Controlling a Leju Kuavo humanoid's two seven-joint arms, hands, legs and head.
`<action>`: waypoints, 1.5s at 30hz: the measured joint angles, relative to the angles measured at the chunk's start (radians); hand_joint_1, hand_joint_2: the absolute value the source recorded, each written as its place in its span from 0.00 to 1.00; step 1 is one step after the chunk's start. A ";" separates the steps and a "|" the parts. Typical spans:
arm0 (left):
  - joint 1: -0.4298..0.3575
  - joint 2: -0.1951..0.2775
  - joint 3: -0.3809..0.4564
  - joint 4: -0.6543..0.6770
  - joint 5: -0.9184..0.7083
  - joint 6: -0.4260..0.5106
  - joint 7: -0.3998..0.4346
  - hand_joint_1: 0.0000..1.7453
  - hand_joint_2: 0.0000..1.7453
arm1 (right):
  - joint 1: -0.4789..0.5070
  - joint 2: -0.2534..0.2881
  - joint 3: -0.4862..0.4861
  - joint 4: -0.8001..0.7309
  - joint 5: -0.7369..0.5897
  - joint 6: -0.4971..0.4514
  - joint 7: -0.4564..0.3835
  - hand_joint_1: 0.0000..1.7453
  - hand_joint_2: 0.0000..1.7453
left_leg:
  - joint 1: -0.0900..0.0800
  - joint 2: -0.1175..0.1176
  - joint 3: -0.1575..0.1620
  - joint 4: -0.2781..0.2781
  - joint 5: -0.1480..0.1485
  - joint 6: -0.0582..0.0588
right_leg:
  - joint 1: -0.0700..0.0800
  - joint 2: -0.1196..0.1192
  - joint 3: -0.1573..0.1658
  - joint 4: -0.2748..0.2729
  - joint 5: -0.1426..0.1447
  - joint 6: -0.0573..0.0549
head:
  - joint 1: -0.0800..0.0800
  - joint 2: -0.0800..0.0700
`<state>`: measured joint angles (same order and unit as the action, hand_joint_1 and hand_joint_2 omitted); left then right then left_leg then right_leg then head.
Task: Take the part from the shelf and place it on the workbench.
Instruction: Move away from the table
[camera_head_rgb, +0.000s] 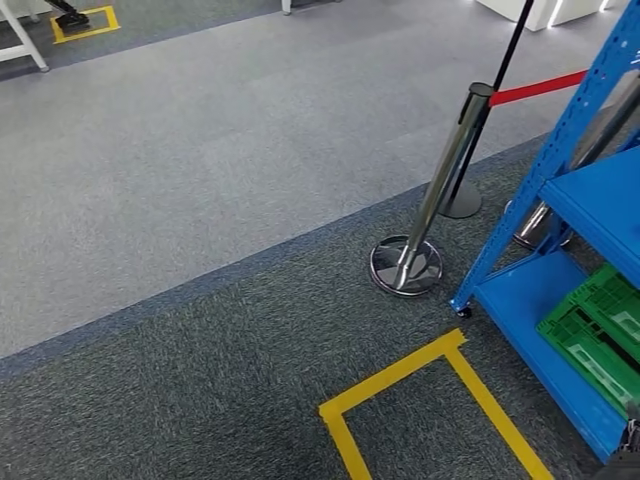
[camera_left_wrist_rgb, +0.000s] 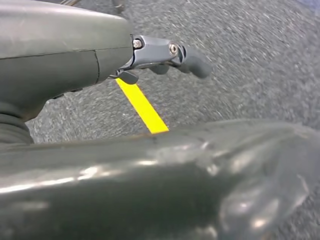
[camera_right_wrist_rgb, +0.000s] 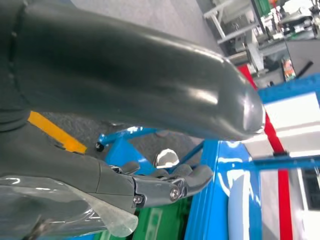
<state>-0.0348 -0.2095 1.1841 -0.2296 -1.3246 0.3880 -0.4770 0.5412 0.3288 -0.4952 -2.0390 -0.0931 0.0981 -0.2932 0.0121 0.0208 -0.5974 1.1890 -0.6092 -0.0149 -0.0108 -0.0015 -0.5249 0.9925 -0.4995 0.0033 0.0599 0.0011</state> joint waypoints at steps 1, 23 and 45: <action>0.002 0.000 0.000 0.000 -0.001 0.000 0.000 0.00 0.00 | 0.000 0.000 0.000 0.000 0.000 -0.001 0.000 0.00 0.00 | 0.000 -0.006 -0.030 0.065 -0.023 0.000 | 0.002 0.010 0.000 0.000 0.000 -0.002 | 0.000 0.000; 0.005 0.001 0.003 0.000 -0.003 0.001 0.004 0.00 0.00 | 0.011 0.000 0.017 -0.001 -0.004 -0.025 0.006 0.00 0.00 | -0.004 0.044 0.070 -0.193 0.118 0.025 | -0.011 -0.052 -0.013 0.017 -0.016 0.053 | 0.005 0.000; 0.006 0.002 0.007 0.000 -0.014 0.002 0.004 0.00 0.00 | 0.023 0.000 0.042 -0.002 -0.003 -0.045 0.014 0.00 0.00 | 0.002 -0.039 0.052 -0.195 0.132 0.046 | -0.001 0.035 -0.079 0.122 -0.082 0.044 | 0.007 0.000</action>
<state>-0.0291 -0.2073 1.1908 -0.2300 -1.3387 0.3899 -0.4730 0.5643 0.3288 -0.4533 -2.0412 -0.0960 0.0536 -0.2794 0.0137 -0.0181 -0.5452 0.9940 -0.4777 0.0307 -0.0117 0.0336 -0.6037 1.1147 -0.5811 0.0471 0.0669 0.0011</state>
